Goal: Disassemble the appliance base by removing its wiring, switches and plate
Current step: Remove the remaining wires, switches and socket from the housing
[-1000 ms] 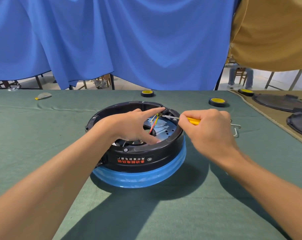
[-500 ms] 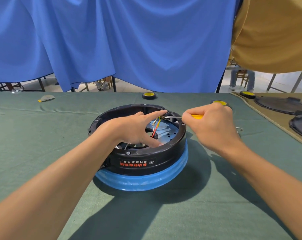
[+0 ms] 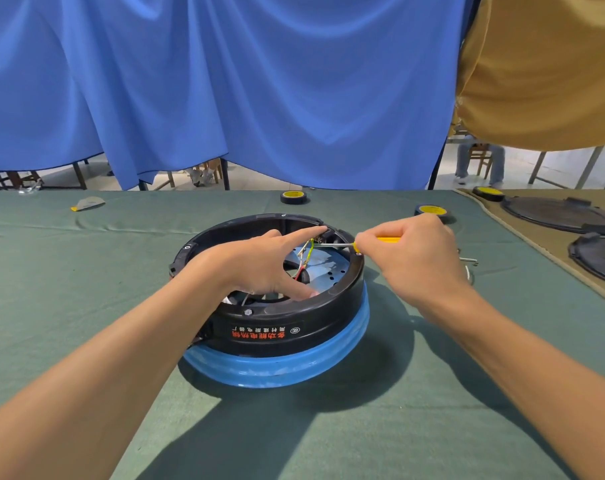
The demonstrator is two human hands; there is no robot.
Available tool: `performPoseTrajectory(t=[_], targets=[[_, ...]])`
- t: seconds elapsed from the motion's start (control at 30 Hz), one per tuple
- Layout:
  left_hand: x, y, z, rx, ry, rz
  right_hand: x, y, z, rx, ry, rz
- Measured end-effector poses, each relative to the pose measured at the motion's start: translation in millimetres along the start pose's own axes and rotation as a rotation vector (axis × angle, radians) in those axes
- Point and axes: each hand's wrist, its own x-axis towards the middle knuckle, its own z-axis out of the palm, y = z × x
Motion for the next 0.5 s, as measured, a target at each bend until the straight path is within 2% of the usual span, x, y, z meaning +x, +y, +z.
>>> performPoseTrajectory(t=[0.17,0.27,0.4,0.5], targets=[[-2,-1,-1,0.001,0.010,0.004,-1,6,3,-0.059,0.042,-0.102],[-4,-2,-1,0.026,0.023,0.017,-8,12,8,-0.071,0.183,-0.193],[-5,-2,-1,-0.184,0.096,-0.005,-22,22,16,0.029,0.348,-0.304],[-5,0,-3,-0.097,0.143,0.063,-24,27,14,0.048,0.403,-0.332]])
